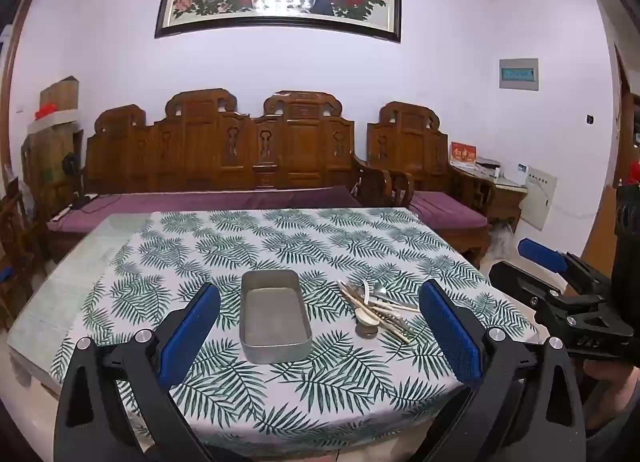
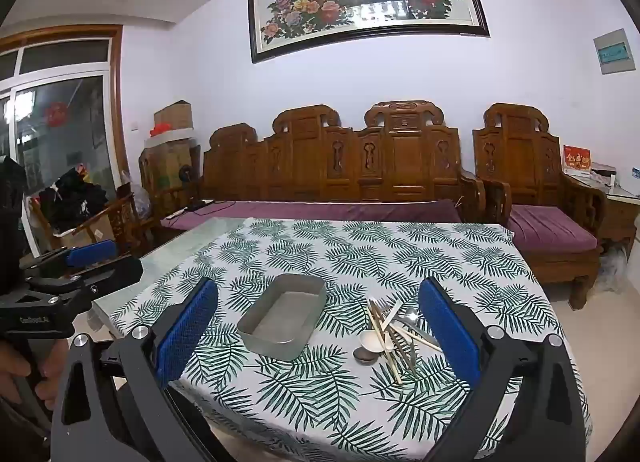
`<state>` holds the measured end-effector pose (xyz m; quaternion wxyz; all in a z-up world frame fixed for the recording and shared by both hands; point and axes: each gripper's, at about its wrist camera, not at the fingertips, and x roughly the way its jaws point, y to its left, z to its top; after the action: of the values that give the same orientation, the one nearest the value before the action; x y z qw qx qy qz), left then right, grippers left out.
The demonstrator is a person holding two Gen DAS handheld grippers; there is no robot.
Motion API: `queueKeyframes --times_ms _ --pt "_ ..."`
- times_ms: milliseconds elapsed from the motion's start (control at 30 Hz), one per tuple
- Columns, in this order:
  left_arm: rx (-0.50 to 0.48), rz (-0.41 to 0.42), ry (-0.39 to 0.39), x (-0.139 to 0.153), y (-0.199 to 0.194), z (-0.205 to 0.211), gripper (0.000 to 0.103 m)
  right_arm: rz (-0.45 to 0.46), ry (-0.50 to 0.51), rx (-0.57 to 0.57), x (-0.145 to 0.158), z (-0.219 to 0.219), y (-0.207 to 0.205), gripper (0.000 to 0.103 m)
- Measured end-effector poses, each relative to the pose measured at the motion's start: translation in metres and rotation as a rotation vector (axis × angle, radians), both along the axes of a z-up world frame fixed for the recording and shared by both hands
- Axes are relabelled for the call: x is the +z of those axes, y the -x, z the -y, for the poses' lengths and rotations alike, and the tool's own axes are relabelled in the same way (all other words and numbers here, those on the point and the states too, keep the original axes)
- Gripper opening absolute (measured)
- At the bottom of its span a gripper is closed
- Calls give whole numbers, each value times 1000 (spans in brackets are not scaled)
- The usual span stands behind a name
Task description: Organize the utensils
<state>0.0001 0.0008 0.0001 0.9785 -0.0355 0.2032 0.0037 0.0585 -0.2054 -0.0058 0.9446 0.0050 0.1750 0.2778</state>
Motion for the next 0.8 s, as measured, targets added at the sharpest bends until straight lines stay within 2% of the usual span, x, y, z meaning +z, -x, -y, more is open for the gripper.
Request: queueKeyframes --times_ms 333,800 --pt "-4 9 -8 -3 -2 0 96 -5 -3 0 1 1 0 100" --pt "-7 24 -20 10 5 5 96 -5 -7 1 1 3 1 100"
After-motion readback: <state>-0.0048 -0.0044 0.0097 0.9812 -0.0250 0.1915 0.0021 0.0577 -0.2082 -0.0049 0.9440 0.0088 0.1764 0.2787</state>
